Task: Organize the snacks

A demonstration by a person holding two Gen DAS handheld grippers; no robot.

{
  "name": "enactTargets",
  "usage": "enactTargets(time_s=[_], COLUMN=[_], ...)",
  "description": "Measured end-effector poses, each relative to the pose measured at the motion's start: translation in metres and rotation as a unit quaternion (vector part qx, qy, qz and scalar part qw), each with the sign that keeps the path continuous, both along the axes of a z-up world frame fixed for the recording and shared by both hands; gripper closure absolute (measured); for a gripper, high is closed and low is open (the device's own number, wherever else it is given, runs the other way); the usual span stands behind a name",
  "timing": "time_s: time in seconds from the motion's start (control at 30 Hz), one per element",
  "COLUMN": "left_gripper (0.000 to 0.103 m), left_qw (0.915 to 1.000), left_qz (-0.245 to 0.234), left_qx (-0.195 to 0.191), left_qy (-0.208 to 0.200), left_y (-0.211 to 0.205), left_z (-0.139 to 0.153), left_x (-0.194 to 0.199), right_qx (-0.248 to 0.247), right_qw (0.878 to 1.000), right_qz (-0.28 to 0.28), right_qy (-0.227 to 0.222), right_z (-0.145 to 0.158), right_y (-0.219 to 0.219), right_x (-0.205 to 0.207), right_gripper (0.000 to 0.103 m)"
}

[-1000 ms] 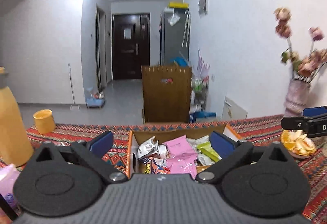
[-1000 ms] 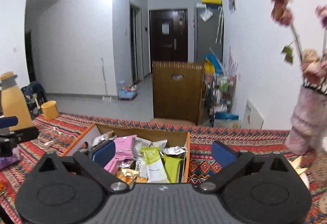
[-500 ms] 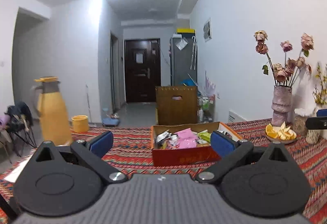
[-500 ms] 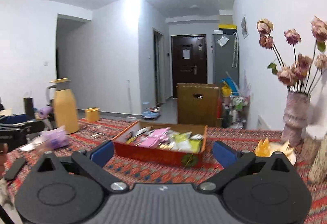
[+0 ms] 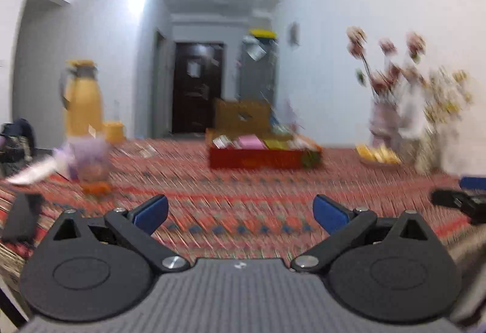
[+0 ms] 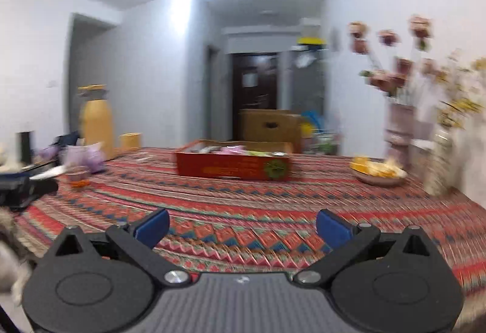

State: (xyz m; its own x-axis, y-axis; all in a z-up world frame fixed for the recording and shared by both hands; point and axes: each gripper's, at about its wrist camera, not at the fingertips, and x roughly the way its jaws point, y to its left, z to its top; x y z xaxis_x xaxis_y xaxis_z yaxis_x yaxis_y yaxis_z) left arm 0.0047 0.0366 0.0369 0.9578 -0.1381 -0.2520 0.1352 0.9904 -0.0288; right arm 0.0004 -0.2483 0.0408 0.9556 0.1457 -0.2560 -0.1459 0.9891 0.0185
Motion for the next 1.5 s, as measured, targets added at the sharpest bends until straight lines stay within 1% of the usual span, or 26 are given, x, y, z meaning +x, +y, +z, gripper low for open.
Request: enactTargets(time_s=[0.07,0.13,0.23,0.37,0.63,0.8,1.17,1.5], left_gripper=[0.000,0.000,0.000,0.000,0.000,0.000,0.000,0.000], left_qw=[0.9995,0.9990,0.9987,0.9984,0.9987,0.9988,0.9988,0.9987], left_qz=[0.015,0.024,0.027,0.033,0.026,0.017,0.020,0.018], left_qx=[0.014,0.014,0.019,0.032,0.035,0.035,0.034,0.033], left_qy=[0.024,0.035,0.039,0.032,0.024,0.029,0.031,0.035], left_y=[-0.009,-0.013,-0.018,-0.021,-0.024,-0.024,-0.022,-0.020], left_z=[-0.013,-0.023,-0.028,-0.030,-0.025,-0.026,-0.026,-0.027], left_x=[0.009,0.011,0.011,0.009,0.008,0.008,0.009,0.009], right_qx=[-0.014,-0.023,-0.016,-0.004,-0.001,0.002,0.006,-0.003], right_qw=[1.000,0.999,0.999,0.998,0.999,0.998,0.998,0.999], right_qz=[0.002,0.023,0.038,0.048,0.040,0.041,0.041,0.034], right_qy=[0.009,0.018,0.026,0.027,0.035,0.037,0.039,0.036], right_z=[-0.018,-0.031,-0.038,-0.043,-0.041,-0.041,-0.041,-0.042], right_y=[0.017,0.032,0.043,0.047,0.037,0.038,0.036,0.037], right_x=[0.003,0.012,0.020,0.015,0.017,0.016,0.017,0.016], right_gripper=[0.000,0.000,0.000,0.000,0.000,0.000,0.000,0.000])
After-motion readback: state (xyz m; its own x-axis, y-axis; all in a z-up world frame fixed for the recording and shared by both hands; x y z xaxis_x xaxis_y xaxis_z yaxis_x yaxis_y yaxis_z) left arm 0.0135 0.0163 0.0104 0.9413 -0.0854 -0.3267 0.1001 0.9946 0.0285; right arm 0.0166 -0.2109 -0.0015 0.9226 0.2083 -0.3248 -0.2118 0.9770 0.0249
